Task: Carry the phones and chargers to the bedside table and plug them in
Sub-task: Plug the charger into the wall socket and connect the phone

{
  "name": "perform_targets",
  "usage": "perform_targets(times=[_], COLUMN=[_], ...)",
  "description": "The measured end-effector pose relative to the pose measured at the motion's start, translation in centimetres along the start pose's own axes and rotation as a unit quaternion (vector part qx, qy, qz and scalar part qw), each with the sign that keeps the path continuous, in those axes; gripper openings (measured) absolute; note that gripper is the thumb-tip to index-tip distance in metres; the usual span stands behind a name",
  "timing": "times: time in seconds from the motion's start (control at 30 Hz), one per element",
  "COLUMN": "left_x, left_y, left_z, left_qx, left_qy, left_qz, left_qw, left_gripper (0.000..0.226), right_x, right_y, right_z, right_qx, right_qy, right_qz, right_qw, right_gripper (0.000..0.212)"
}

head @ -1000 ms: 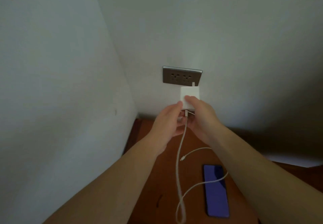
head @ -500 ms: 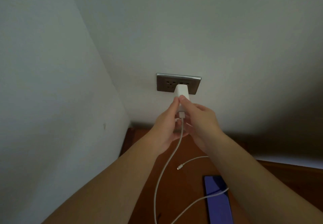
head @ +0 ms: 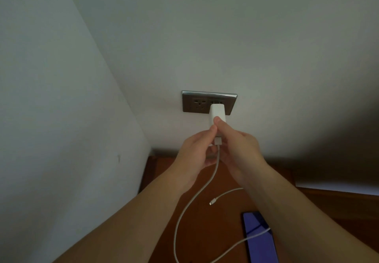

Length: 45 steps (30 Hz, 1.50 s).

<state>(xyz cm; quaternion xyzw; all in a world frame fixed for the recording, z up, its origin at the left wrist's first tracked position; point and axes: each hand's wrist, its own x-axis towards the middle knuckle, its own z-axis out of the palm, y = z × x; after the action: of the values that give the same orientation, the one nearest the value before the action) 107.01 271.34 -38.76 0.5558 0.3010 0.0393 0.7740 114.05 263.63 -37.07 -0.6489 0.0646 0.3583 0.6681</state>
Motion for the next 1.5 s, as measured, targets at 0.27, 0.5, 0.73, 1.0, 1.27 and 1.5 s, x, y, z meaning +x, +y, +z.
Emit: perform_targets(times=[0.27,0.5,0.73,1.0,1.27,1.5], left_x=[-0.5,-0.7,-0.3,-0.3,-4.4,-8.6], left_y=[-0.6,0.2,0.8,1.1,-0.6,-7.9], left_z=[0.0,0.4,1.6,1.1,0.7,4.4], left_qx=[0.012,0.033,0.034,0.02,0.213,0.344], left_qy=[0.024,0.035,0.115,0.084,0.307,0.191], left_qz=[0.009,0.007,0.044,0.013,0.218,0.316], left_qw=[1.0,0.999,0.992,0.996,0.901,0.863], left_gripper=[0.04,0.035,0.036,0.044,0.027,0.025], right_x=[0.1,0.6,2.0,1.4,0.9,2.7], right_y=[-0.2,-1.3,-2.6,-1.9,-1.0,10.2], right_z=[0.4,0.4,1.4,1.5,-3.6,-10.3], right_qx=[-0.014,-0.025,0.016,-0.012,-0.09,-0.514], right_qy=[0.029,0.017,0.028,0.048,0.011,-0.067], right_qz=[-0.001,0.035,0.062,0.049,-0.016,-0.179], right_qw=[0.999,0.999,0.998,0.998,0.996,0.836], right_gripper=[0.027,0.042,0.057,0.049,0.059,0.016])
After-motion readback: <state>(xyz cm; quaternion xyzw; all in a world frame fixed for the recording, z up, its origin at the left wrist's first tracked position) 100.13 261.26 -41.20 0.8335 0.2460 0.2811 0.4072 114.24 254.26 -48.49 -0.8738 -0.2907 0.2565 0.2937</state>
